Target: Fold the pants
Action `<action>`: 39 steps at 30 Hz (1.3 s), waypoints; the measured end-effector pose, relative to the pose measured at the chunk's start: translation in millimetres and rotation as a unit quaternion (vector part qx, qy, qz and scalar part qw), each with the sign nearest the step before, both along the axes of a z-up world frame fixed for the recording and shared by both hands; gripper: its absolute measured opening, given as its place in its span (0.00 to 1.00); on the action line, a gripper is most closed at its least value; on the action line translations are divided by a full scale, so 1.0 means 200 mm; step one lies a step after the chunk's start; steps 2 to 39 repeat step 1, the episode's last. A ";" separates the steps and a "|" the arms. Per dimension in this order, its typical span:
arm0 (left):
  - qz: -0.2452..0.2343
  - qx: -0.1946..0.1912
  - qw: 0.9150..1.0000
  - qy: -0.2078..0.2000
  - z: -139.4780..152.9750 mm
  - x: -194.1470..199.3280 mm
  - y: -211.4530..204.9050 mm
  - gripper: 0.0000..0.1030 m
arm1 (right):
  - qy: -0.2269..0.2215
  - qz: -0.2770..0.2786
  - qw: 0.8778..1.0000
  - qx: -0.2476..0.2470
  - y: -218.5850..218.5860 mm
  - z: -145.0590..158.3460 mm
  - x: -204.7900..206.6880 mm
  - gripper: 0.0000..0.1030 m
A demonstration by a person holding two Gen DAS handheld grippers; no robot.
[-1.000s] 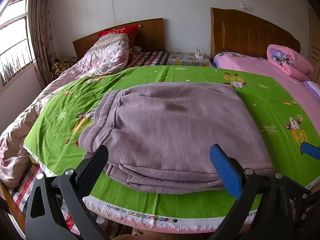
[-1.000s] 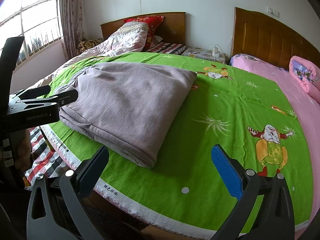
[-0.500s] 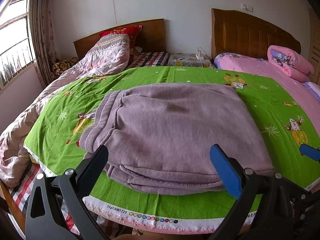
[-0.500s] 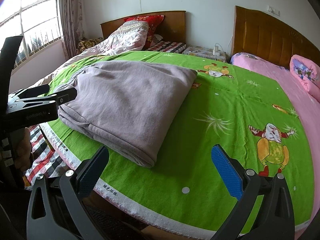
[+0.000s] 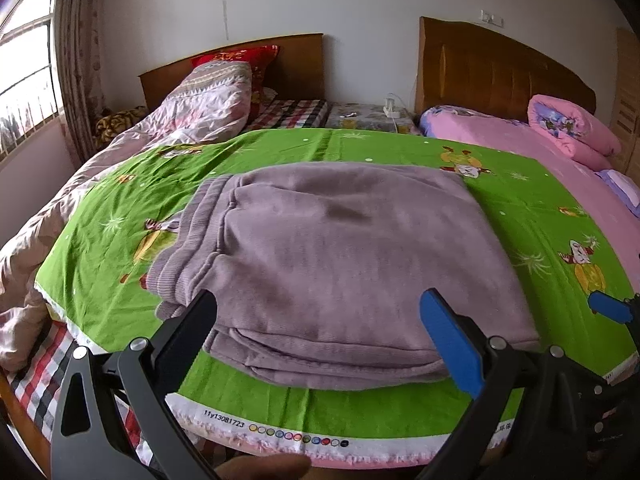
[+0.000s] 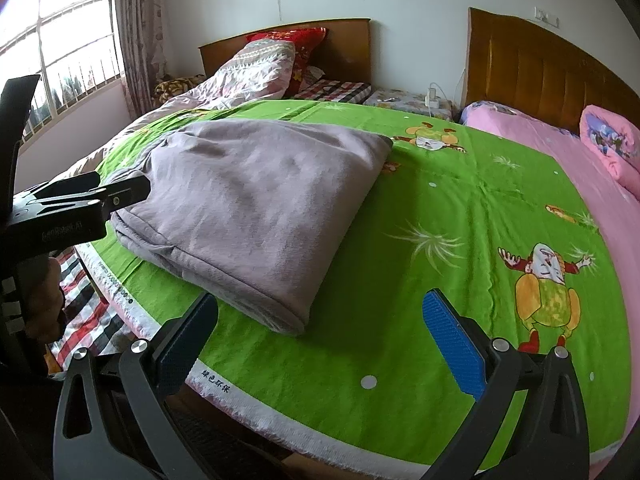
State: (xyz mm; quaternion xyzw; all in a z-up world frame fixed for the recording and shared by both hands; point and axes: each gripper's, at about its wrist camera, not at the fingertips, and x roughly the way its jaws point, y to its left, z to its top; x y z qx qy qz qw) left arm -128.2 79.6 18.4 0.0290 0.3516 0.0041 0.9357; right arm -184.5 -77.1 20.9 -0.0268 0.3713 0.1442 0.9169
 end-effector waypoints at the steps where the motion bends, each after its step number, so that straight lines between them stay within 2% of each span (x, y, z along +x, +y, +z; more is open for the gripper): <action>1: 0.002 0.003 1.000 0.000 0.00 0.00 0.00 0.99 | 0.001 0.001 1.000 0.000 -0.01 0.00 0.01 0.96; 39: 0.002 0.003 1.000 0.000 0.00 0.00 0.00 0.99 | 0.001 0.001 1.000 0.000 -0.01 0.00 0.01 0.96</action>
